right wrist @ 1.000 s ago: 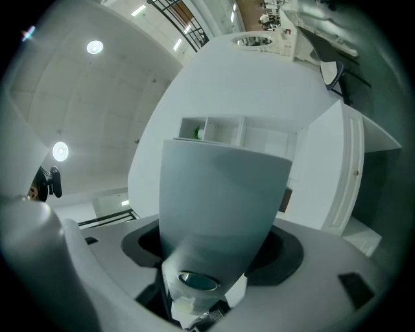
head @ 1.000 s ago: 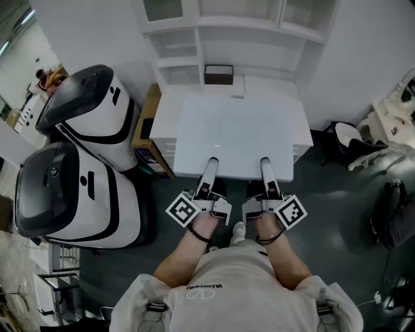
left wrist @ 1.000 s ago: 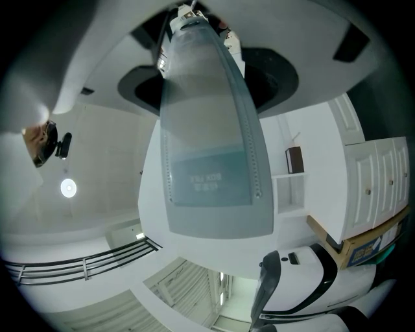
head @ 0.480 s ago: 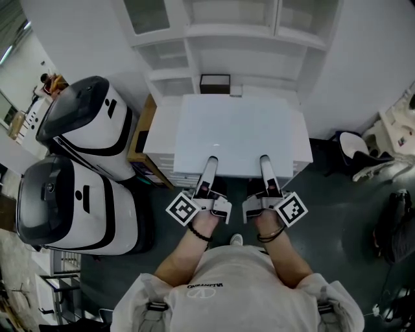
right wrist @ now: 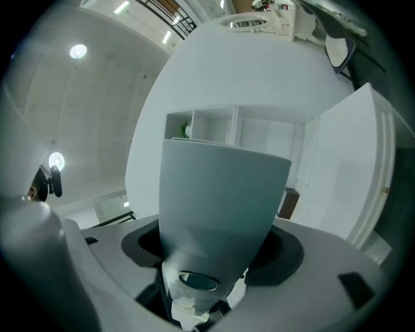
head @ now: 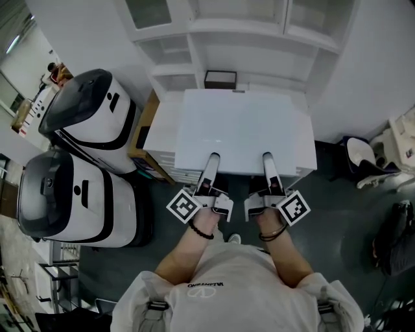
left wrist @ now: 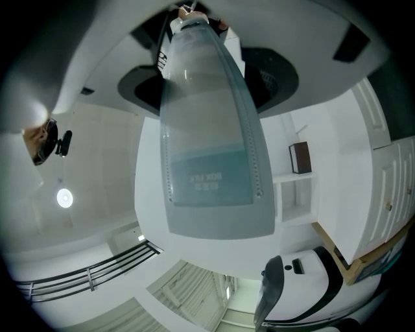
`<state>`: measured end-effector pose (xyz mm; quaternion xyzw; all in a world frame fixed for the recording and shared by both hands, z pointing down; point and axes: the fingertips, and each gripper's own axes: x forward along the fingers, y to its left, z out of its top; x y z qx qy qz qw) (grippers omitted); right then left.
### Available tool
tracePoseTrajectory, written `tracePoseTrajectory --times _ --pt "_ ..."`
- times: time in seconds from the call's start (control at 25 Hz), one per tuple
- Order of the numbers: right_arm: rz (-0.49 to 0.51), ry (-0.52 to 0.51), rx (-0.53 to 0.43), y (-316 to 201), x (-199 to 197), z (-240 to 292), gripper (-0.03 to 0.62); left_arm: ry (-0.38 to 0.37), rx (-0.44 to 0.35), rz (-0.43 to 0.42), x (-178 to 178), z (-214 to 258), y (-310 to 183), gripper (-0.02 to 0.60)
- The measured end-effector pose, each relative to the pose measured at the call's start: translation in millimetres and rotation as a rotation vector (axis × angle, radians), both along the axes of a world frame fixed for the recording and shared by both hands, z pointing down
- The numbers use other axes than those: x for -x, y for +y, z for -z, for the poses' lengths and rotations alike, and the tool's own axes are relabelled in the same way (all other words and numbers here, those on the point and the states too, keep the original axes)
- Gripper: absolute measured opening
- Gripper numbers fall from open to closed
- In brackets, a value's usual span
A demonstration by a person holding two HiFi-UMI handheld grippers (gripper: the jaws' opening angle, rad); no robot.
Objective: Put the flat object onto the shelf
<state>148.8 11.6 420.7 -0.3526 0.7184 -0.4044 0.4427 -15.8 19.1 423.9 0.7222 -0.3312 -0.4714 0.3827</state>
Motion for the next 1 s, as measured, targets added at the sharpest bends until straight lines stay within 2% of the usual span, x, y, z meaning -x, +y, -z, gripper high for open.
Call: tracePoseTrajectory --times 0.36,1.0 --pt "-0.022 0.014 0.005 -48.4 2.4 -0.4 0.334 0.009 -0.011 -0.029 2.2 1.0 -54.2 0.325" --pt "-0.105 0.026 -0.064 -202.2 32.1 40.3 0.334 0.025 -0.055 -0.095 33.2 37.4 -218.9 0.324"
